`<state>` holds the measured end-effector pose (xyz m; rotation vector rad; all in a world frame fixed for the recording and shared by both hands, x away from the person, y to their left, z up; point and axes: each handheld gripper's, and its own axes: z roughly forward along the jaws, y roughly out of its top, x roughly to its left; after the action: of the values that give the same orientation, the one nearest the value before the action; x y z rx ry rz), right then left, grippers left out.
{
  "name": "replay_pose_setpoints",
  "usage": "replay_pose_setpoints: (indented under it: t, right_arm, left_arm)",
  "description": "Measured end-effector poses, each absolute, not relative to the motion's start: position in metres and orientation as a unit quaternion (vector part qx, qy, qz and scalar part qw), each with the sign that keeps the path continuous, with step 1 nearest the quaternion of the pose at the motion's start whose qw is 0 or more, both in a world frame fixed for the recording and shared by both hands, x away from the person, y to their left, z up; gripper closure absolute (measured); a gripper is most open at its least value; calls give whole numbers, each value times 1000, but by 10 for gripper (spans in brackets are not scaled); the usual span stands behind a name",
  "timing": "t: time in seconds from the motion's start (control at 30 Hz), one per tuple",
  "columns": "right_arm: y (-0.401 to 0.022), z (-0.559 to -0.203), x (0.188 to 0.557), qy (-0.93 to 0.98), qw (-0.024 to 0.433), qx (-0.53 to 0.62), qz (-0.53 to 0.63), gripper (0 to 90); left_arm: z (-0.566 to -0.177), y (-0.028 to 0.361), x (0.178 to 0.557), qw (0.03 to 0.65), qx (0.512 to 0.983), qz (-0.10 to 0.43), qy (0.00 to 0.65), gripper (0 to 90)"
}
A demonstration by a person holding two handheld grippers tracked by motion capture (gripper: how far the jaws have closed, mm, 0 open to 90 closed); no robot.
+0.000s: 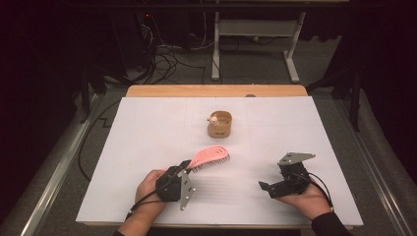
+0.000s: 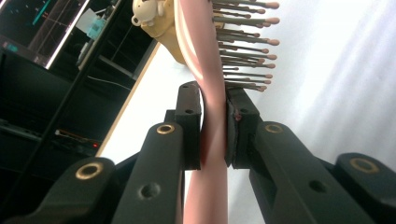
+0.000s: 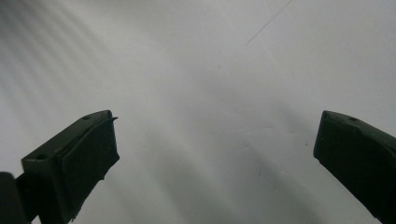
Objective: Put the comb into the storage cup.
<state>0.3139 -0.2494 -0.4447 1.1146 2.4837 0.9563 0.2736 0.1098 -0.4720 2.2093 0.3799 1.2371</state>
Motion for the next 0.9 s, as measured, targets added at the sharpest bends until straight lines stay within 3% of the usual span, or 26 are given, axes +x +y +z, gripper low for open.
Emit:
replay_pose_setpoints:
  t: [0.57,0.9]
  right_arm:
    - [-263,-462,302,767,152,423,459,1]
    - [-267,-458,292,739,207,419,486,0]
  left_arm:
    - [-467,119,279,325,827,421,181,778]
    - [-462,127,281,381,818,371,219,778]
